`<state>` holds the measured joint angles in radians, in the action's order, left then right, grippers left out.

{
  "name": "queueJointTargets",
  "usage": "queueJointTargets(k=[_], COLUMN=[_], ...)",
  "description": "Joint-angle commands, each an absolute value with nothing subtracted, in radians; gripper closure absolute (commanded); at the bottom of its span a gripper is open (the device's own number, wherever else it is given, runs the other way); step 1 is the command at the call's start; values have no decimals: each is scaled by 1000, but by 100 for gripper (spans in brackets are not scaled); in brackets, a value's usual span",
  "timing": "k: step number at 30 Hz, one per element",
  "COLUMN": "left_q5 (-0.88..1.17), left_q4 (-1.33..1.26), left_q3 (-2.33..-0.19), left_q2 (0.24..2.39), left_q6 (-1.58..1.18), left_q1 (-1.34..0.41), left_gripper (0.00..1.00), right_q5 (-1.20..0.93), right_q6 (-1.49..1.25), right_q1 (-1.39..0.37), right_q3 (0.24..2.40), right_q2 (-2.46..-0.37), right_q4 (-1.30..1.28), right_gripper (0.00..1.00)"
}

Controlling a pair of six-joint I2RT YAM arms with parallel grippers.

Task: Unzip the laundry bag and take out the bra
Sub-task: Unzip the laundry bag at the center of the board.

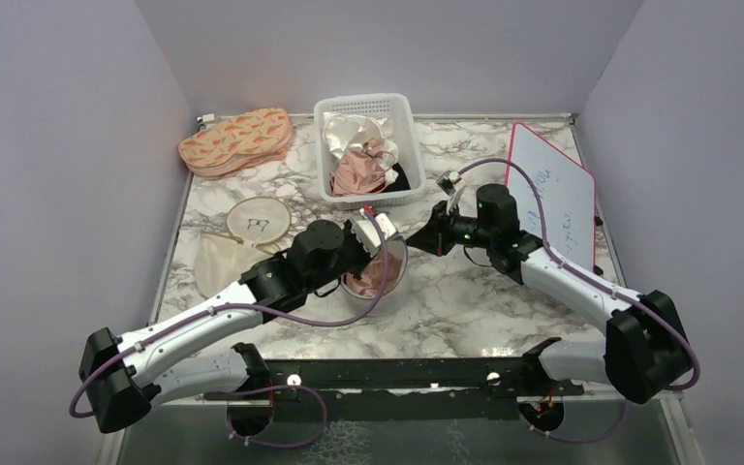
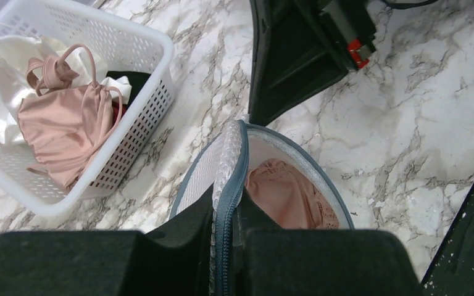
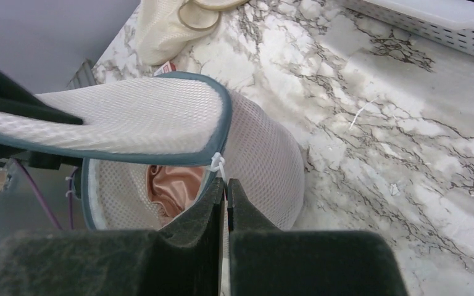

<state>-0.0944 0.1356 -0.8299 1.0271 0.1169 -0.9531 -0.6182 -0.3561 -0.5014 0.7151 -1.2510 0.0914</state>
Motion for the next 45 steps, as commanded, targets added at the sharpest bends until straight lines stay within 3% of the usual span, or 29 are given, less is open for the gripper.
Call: queueJointTargets(k=[1, 10, 11, 15, 19, 25, 31, 37, 45], left_q5=[-45, -192, -200, -191, -192, -224, -356, -414, -408], left_q4=[-25, 72, 87, 151, 223, 262, 304, 317, 324], left_q3=[-783, -807, -806, -811, -839, -890, -973, -1013, -993], left_q2=[959, 1016, 1016, 1011, 1015, 1073, 1189, 1253, 1267], left_q6=[185, 86, 58, -13, -73, -61, 23, 62, 39], left_q1=[-955, -956, -956, -956, -956, -988, -1090, -1116, -1124], left_gripper=[100, 98, 86, 63, 50, 37, 37, 53, 42], right_q5=[-599, -708, -722, -778, -791, -814, -814, -811, -818], right_q6=[-361, -338, -332, -301, -280, -301, -314, -311, -311], right_q1=[-469, -469, -470, -470, -471, -477, -489, -490, -491], right_q3=[701, 712, 712, 722, 733, 726, 716, 699, 698], right_q2=[-1319, -1296, -1286, -1262, -1241, -1222, -1216, -1208, -1226], right_q4=[125, 141, 135, 83, 35, 36, 35, 34, 50], right_gripper=[99, 99, 99, 99, 99, 99, 99, 99, 99])
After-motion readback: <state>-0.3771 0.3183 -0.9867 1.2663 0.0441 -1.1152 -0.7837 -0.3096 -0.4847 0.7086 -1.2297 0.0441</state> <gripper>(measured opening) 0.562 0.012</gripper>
